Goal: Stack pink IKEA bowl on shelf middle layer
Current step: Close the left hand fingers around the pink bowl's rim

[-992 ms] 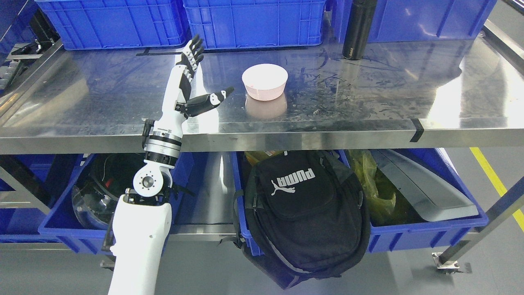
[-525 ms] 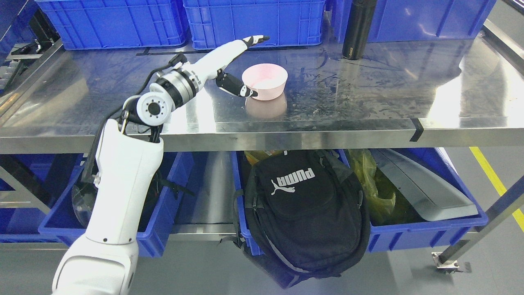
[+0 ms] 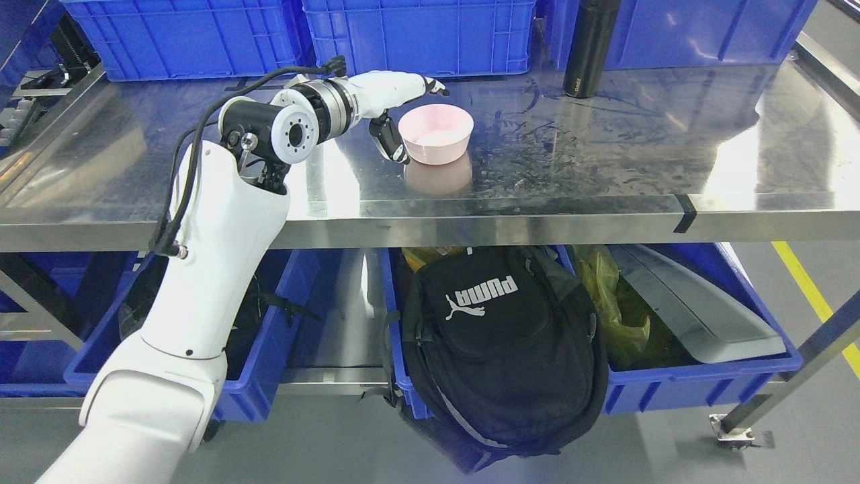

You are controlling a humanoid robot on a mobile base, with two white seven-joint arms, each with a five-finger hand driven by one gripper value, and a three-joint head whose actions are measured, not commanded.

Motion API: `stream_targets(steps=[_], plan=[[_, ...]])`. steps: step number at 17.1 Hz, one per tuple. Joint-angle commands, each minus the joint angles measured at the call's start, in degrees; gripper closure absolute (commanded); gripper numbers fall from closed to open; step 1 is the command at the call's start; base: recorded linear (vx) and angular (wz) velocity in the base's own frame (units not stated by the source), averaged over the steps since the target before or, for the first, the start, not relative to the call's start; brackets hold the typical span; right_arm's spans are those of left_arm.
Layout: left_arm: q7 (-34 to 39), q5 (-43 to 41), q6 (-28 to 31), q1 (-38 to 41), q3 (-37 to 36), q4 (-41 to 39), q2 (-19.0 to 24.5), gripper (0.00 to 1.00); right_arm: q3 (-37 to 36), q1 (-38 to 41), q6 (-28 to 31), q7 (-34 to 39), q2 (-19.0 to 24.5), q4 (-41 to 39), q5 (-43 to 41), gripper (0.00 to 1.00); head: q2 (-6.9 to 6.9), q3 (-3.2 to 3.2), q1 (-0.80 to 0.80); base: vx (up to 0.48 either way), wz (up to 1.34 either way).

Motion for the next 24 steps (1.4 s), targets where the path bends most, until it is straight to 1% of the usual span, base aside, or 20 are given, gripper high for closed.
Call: stream_targets(steps=[1,5,10,12,16,18,21,24], plan=[[0.15,-3.19,-1.98,-2.36,-5.83,8.41,-0.48,0.23,0.0,1.32,0.02,-0.04,-1.0,-1.0,0.0,0.0,0.0,0.0,0.0,0.0,0.0],[0.59,-5.83,-4.45,-3.07,-5.56,13.87,-2.32,0.25,0.0,1.32,0.02,-0.04,-1.0,-1.0,0.0,0.0,0.0,0.0,0.0,0.004,-0.02],[0.68,-5.91,-4.63,-4.56,-5.83,17.3,-2.85,0.31,0.0,1.32,0.02,-0.04,-1.0,-1.0,0.0,0.0,0.0,0.0,0.0,0.0,0.0],[2.51,-5.91,-5.59,-5.35,-5.65,19.41,-4.08,0.31,0.0,1.32,0.02,-0.04,-1.0,-1.0,0.0,0.0,0.0,0.0,0.0,0.003,-0.01],[3.84,-6.0,-7.97,-6.41,-5.65,23.02,-6.89,0.33,0.0,1.32,0.02,-0.04,-1.0,-1.0,0.0,0.0,0.0,0.0,0.0,0.001,-0.01],[4.02,-7.84,-8.23,-7.37,-5.65,24.77,-6.98,0.33,0.0,1.32,0.02,-0.04,-1.0,-1.0,0.0,0.0,0.0,0.0,0.0,0.0,0.0],[6.2,-8.11,-9.81,-9.21,-5.83,28.98,-7.16,0.33,0.0,1.32,0.02,-0.04,-1.0,-1.0,0.0,0.0,0.0,0.0,0.0,0.002,0.0],[6.39,-8.11,-10.6,-9.66,-5.83,31.54,-7.95,0.33,0.0,1.32,0.02,-0.04,-1.0,-1.0,0.0,0.0,0.0,0.0,0.0,0.0,0.0]])
